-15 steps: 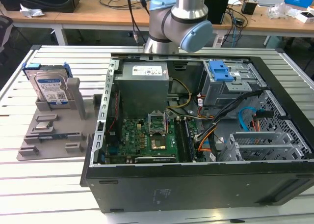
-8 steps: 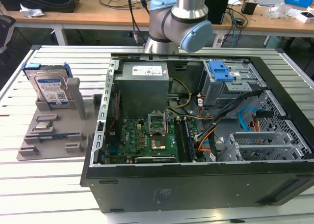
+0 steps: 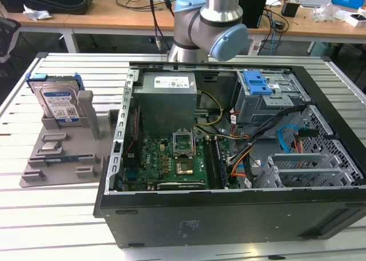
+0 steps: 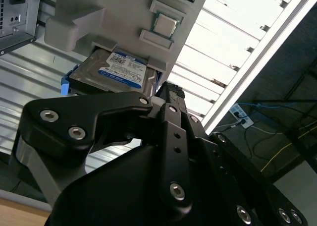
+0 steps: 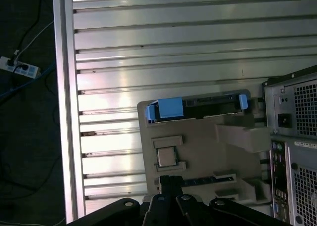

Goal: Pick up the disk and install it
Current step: 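Reach for the disk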

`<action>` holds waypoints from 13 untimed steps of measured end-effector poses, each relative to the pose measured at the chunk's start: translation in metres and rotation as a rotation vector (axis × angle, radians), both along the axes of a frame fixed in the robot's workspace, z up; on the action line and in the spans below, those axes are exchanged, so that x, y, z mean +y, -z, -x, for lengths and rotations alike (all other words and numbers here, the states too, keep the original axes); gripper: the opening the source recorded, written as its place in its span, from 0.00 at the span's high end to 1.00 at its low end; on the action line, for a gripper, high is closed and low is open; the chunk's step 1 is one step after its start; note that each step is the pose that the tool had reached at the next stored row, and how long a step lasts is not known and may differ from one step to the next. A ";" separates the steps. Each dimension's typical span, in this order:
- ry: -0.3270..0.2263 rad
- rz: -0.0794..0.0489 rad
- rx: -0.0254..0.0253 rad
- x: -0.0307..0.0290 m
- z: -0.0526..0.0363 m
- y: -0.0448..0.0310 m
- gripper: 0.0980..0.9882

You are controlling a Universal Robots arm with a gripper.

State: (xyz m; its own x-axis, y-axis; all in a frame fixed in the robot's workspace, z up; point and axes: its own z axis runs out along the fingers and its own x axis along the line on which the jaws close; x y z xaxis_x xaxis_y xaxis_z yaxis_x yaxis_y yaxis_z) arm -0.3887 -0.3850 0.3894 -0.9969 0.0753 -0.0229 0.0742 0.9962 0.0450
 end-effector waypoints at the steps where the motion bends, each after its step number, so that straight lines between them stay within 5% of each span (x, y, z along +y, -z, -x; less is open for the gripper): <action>1: 0.000 0.000 0.0000 0.0010 -0.0016 0.0006 0.99; 6: 0.000 0.005 0.0006 0.0109 -0.0174 0.0023 0.99; 13: 0.000 0.005 0.0007 0.0110 -0.0180 0.0023 0.99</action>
